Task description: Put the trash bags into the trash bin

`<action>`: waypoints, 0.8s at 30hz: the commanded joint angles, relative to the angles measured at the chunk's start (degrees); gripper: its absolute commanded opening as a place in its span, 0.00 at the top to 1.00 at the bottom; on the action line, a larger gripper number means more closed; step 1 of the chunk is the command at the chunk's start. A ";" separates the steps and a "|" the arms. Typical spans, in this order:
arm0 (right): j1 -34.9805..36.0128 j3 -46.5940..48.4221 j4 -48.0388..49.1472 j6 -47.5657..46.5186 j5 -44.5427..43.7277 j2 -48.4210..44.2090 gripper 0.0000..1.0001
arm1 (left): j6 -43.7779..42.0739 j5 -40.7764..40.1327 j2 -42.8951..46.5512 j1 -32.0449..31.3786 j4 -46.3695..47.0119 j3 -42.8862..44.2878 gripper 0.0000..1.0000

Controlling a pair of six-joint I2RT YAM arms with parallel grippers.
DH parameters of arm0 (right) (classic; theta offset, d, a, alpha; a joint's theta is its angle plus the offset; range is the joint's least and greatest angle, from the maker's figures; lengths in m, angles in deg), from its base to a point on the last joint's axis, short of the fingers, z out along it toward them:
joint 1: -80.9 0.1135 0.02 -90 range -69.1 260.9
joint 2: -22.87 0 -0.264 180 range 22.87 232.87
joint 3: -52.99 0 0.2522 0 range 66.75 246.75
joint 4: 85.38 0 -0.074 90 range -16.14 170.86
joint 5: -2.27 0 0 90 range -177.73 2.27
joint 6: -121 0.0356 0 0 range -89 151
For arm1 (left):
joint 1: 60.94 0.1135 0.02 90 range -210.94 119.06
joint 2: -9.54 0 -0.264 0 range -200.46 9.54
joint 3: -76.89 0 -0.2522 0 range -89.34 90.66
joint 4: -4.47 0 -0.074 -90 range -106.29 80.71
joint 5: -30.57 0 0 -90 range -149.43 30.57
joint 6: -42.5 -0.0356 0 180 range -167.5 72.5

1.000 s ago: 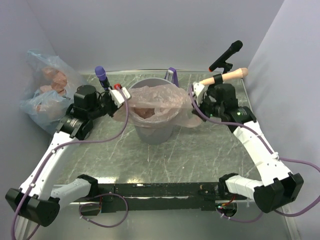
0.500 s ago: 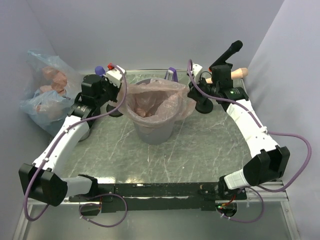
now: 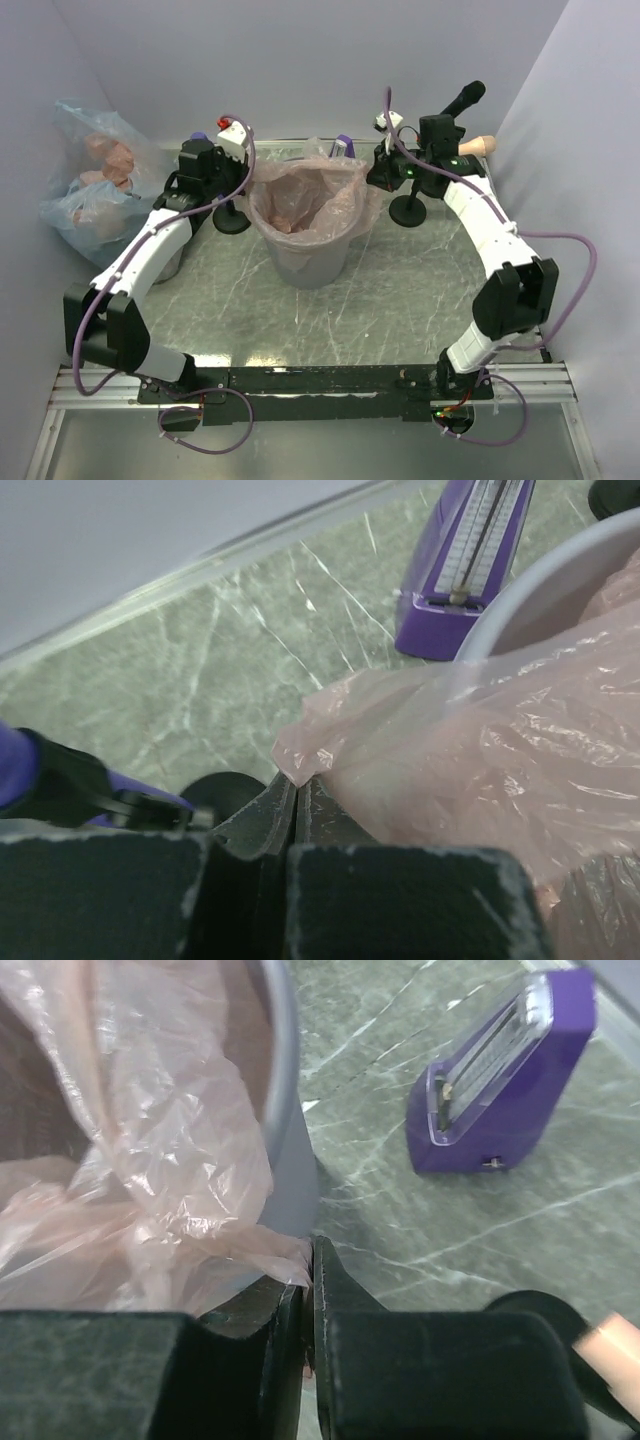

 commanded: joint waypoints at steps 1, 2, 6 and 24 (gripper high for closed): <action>-0.48 3.87 3.81 4.37 2.86 3.92 0.89 | 3.67 2.85 -1.78 0.55 3.93 2.63 0.99; -0.56 4.13 4.08 4.90 3.65 4.71 0.89 | 4.29 3.55 -2.13 0.72 4.11 2.28 0.99; -1.27 4.05 6.62 9.02 8.92 7.26 0.90 | 7.71 7.59 -3.01 1.16 5.95 0.26 0.99; -1.00 -0.17 11.20 23.10 5.94 13.33 0.96 | 16.60 11.73 -12.59 1.25 9.56 -0.10 0.99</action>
